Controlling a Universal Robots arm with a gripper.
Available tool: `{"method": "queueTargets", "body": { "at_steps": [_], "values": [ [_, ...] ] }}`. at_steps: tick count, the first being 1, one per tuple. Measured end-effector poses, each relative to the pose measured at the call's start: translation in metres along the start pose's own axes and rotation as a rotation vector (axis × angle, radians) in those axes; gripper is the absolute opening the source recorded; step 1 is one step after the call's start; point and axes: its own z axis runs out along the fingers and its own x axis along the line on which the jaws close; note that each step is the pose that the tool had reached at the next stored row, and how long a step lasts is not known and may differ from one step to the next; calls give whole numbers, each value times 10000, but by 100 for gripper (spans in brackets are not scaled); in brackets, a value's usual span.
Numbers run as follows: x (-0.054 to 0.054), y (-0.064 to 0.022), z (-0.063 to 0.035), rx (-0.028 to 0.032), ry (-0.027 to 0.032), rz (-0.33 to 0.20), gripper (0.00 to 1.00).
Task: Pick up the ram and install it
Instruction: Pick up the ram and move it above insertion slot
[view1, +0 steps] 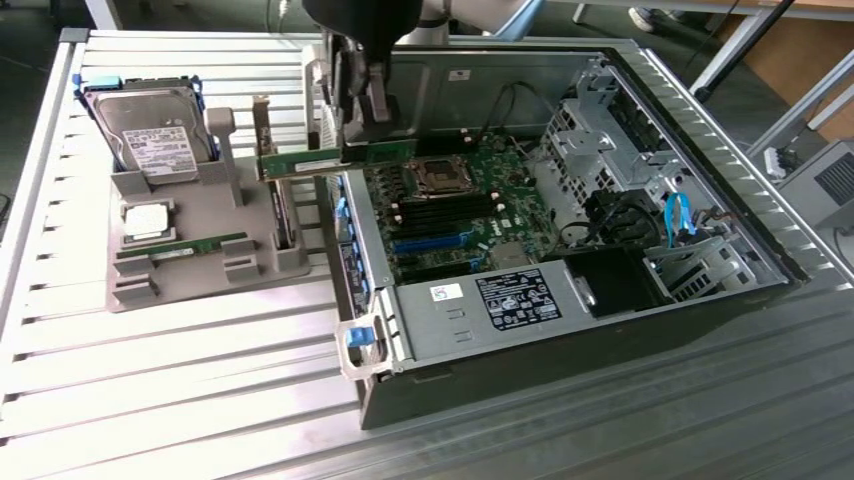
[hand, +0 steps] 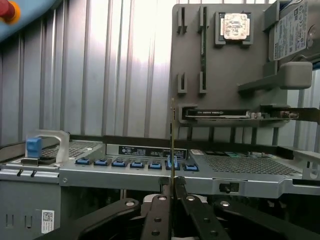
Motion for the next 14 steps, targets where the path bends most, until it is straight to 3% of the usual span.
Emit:
{"method": "queueTargets", "body": {
  "at_steps": [4,7,14],
  "values": [
    [14,-209,-2,-6,0,0,12],
    [19,-281,-2,-8,0,0,12],
    [36,-536,-4,-16,-1,0,12]
  ]
}}
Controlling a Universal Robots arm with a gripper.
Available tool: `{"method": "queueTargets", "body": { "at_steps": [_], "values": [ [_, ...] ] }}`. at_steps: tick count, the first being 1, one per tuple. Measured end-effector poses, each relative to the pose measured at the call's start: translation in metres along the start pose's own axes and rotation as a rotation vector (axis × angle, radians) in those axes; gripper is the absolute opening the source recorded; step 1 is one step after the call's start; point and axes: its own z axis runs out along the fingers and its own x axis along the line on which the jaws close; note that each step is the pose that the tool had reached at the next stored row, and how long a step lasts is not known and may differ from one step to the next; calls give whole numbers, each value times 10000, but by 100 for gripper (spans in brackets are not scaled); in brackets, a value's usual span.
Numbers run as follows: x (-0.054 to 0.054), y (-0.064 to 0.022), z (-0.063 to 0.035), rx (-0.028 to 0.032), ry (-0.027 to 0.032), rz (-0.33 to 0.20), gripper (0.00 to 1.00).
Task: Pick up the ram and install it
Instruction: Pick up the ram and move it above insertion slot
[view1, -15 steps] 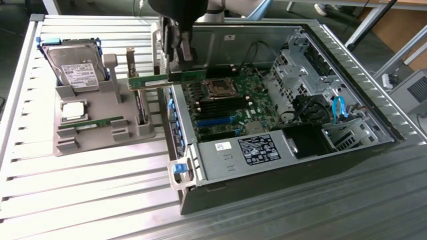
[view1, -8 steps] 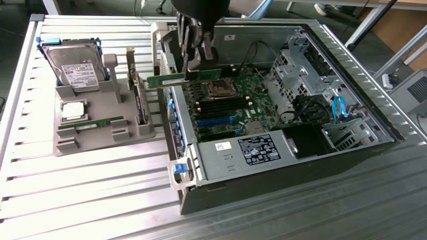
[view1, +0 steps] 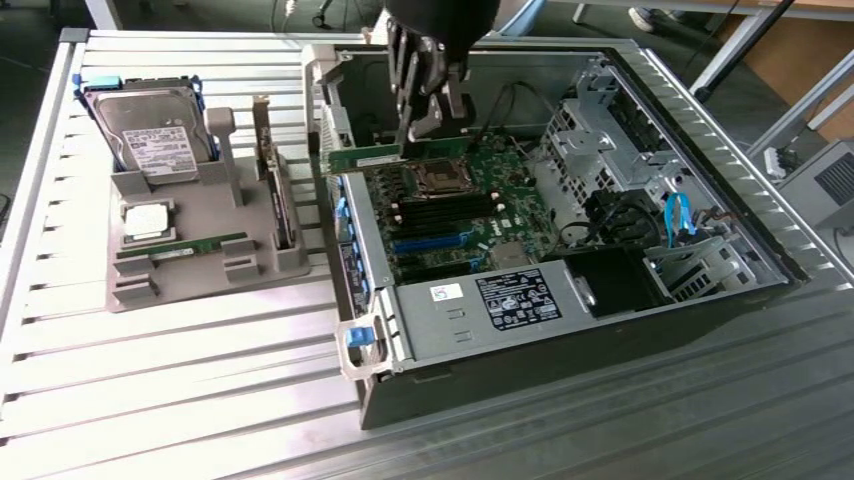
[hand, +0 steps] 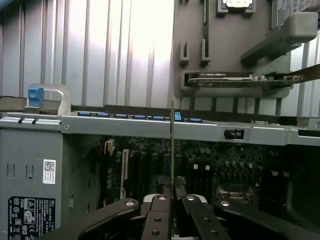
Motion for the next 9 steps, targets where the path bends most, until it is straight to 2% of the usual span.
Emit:
{"method": "queueTargets", "body": {
  "at_steps": [2,7,9],
  "values": [
    [6,-92,-1,-4,0,0,12],
    [17,-244,-2,-10,0,0,12],
    [23,-341,-3,-14,-1,0,12]
  ]
}}
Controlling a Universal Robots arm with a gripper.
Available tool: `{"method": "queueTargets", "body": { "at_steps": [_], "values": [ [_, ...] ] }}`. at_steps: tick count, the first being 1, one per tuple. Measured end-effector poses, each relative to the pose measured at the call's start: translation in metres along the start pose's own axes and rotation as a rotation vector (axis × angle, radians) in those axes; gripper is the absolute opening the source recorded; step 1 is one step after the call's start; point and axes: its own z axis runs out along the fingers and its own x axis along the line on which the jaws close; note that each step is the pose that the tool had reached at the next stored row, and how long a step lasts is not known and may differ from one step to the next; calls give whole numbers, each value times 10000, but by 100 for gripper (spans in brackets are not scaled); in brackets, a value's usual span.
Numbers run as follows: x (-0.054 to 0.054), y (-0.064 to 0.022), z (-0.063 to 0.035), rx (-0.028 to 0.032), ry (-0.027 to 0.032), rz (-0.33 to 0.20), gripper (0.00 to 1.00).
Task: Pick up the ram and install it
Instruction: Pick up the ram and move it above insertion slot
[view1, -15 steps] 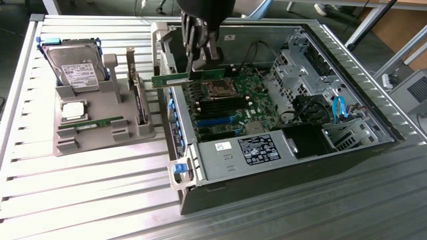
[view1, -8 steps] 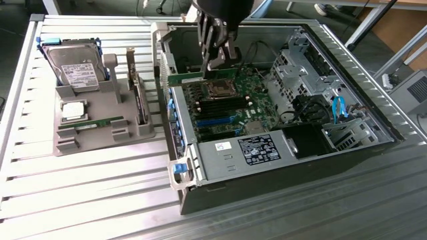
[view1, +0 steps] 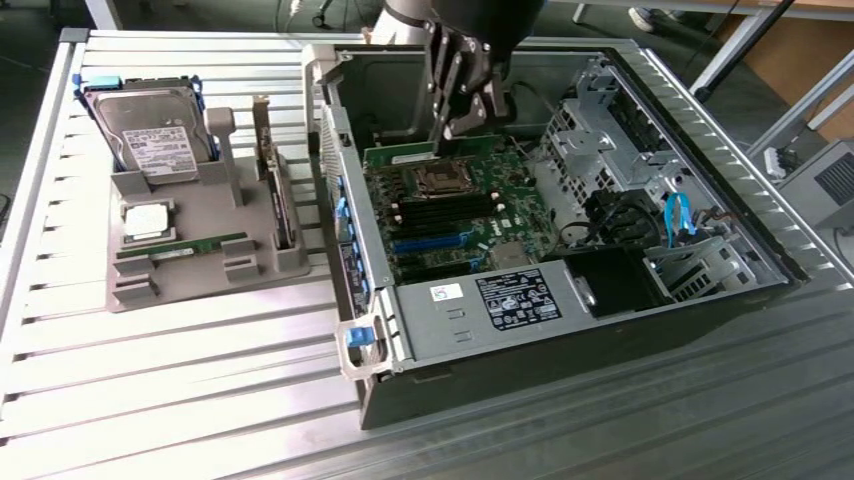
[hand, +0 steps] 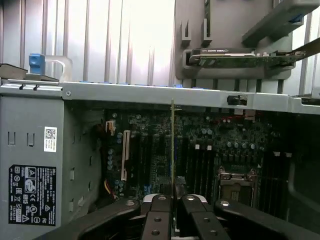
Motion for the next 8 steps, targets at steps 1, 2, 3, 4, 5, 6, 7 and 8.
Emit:
{"method": "queueTargets", "body": {
  "at_steps": [1,2,3,4,5,6,7,8],
  "values": [
    [3,-42,0,-1,0,0,12],
    [6,-82,-1,-2,0,0,12],
    [9,-131,-2,-5,1,-1,12],
    [12,-172,-2,-5,0,0,12],
    [16,-236,-3,-8,0,-1,12],
    [21,-306,-3,-10,0,0,12],
    [25,-365,-4,-12,-1,0,12],
    [28,-417,-5,-14,0,0,12]
  ]
}}
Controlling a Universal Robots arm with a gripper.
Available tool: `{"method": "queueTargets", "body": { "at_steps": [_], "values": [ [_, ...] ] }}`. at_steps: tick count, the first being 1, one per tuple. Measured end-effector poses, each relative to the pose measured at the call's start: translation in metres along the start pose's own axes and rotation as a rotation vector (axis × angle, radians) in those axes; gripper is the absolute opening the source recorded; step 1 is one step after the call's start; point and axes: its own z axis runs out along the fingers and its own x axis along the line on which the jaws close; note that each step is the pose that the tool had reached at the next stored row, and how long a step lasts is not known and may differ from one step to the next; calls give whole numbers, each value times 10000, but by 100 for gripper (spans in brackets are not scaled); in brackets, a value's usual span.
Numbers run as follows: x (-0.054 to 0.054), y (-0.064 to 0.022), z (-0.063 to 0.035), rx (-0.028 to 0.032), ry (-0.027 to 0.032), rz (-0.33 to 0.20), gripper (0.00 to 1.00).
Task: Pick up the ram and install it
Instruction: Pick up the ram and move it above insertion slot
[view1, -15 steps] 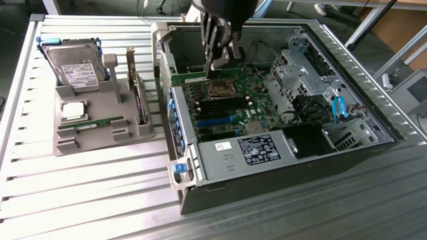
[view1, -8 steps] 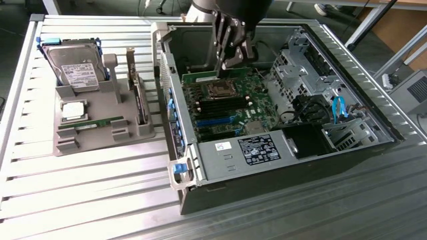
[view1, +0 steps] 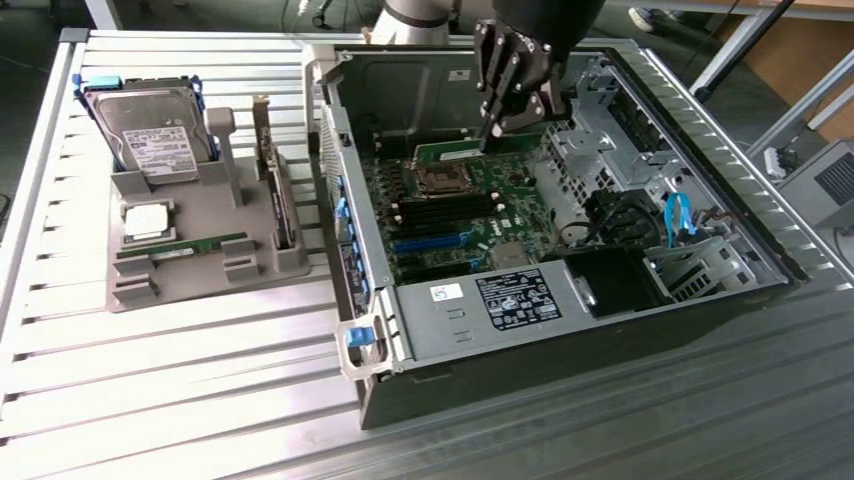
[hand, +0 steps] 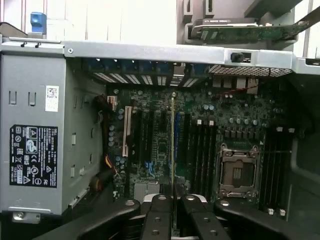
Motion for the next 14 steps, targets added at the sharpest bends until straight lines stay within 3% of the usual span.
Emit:
{"method": "queueTargets", "body": {
  "at_steps": [6,8,11,14],
  "values": [
    [20,-287,-3,-10,-1,-1,12],
    [23,-337,-4,-12,-1,-1,12],
    [37,-535,-6,-22,-2,-2,12],
    [48,-815,-9,-32,6,-1,12]
  ]
}}
